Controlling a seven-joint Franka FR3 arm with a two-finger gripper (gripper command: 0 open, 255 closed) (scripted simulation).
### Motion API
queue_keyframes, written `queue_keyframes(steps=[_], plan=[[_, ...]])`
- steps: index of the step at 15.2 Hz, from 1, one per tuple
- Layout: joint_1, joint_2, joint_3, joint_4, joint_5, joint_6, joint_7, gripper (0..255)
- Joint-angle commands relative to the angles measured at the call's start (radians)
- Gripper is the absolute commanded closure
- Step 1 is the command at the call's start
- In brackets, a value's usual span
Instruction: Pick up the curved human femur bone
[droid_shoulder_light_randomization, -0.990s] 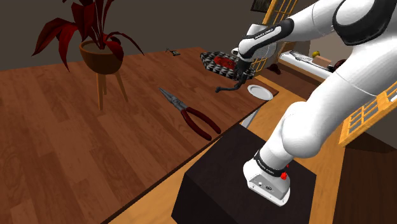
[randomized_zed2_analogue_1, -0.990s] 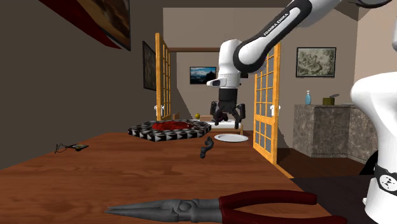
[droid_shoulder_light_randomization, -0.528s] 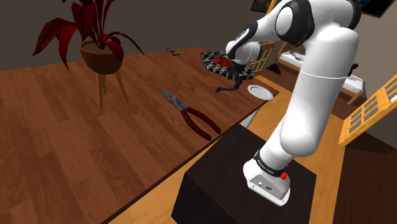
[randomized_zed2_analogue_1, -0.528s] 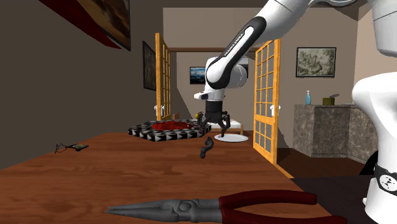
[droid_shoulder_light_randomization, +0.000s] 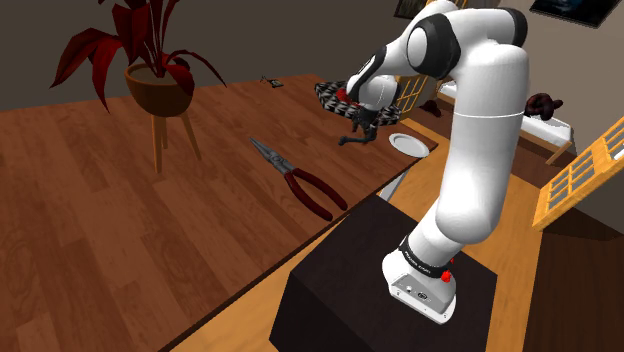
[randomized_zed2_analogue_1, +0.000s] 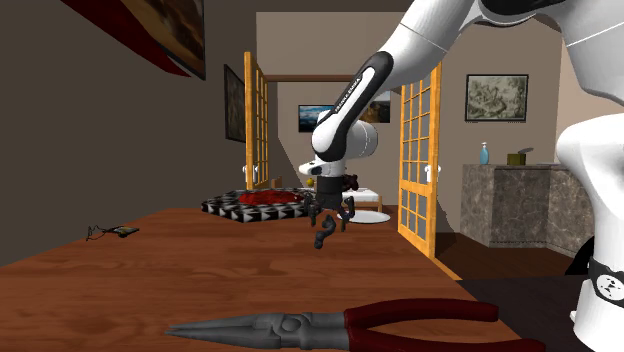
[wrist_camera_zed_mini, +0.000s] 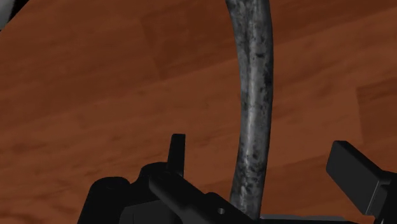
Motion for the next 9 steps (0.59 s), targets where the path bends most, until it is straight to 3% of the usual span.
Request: queue_keyframes(steps=[1, 3, 4, 9], plan=[[-0.01, 0.015, 0.012, -0.001, 0.016, 0.014, -0.01, 0], [-0.01, 0.015, 0.012, -0.001, 0.015, 0.014, -0.01, 0], [-0.01, 0.014, 0.012, -0.002, 0.015, 0.015, -0.011, 255], [-0.01, 0.014, 0.012, -0.003, 0.015, 0.015, -0.011, 255]])
